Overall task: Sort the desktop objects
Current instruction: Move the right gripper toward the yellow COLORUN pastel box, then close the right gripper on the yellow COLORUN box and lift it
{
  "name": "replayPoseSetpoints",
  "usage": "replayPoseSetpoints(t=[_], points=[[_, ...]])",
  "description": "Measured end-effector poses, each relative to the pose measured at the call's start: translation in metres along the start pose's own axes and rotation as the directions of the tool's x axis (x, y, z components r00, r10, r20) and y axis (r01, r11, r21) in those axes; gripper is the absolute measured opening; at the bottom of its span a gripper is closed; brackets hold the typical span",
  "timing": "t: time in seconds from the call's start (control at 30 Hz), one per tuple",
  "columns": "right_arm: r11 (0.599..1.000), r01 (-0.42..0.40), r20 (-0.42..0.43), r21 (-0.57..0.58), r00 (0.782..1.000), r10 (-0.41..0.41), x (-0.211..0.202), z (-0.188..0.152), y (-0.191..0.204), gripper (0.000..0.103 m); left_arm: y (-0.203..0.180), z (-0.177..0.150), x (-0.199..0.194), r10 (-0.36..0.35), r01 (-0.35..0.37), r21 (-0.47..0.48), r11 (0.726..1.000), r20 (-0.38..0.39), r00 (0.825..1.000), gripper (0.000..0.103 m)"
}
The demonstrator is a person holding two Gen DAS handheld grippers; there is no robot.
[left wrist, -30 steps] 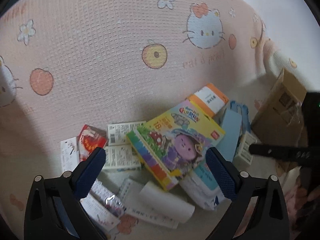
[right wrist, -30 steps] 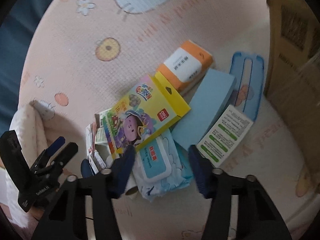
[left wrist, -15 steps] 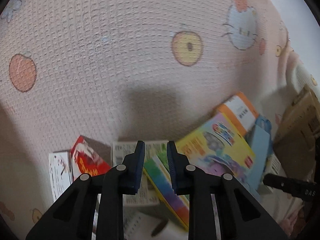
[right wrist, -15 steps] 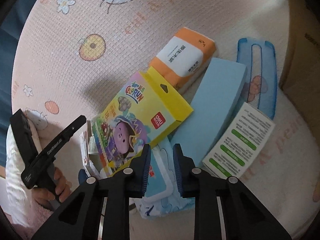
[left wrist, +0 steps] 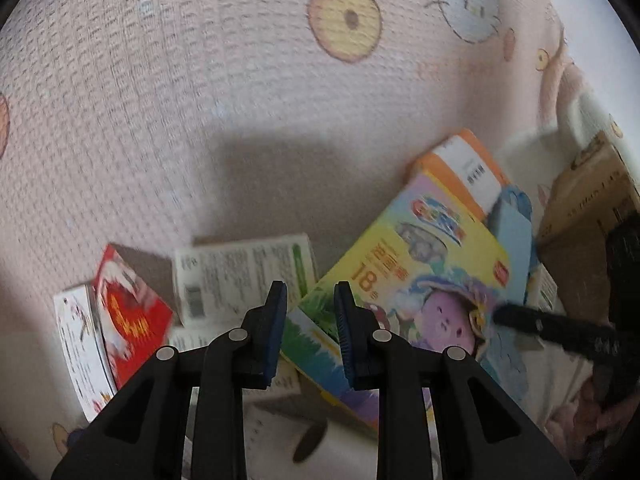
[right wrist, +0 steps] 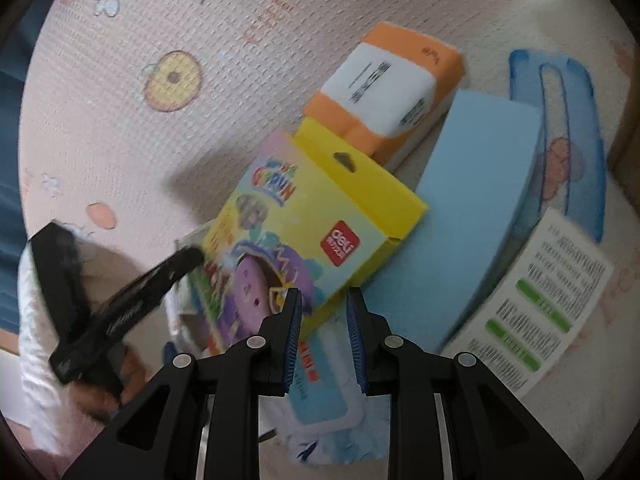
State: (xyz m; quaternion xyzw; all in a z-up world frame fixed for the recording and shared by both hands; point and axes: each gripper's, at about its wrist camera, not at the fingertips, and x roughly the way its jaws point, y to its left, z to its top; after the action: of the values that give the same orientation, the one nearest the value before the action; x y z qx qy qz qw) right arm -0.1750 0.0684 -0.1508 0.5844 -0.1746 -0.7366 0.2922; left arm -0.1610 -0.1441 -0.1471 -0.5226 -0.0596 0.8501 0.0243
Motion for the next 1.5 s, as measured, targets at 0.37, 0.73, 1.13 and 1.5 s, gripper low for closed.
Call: replayPoseSetpoints(t=[0.37, 0.73, 1.13, 1.5], points=[[0.998, 0.061, 0.069, -0.009, 0.996, -0.060, -0.030, 0.021, -0.012, 0.021, -0.043, -0.033, -0.006, -0.105, 0.108, 0.028, 0.994, -0.104, 0.989, 0.030], [0.998, 0.048, 0.022, 0.033, 0.999, -0.049, -0.035, 0.004, -0.017, 0.024, -0.035, 0.000, 0.009, -0.164, 0.159, -0.045, 0.986, -0.123, 0.979, 0.043], [0.999, 0.023, -0.012, 0.024, 1.000, -0.023, -0.014, 0.009, -0.007, 0.040, -0.035, 0.009, 0.028, -0.250, 0.235, -0.126, 0.964, -0.119, 0.961, 0.043], [0.998, -0.018, -0.011, 0.057, 1.000, 0.018, -0.007, 0.017, -0.011, 0.040, -0.031, 0.021, 0.045, -0.317, 0.289, -0.187, 0.939, -0.147, 0.937, 0.050]])
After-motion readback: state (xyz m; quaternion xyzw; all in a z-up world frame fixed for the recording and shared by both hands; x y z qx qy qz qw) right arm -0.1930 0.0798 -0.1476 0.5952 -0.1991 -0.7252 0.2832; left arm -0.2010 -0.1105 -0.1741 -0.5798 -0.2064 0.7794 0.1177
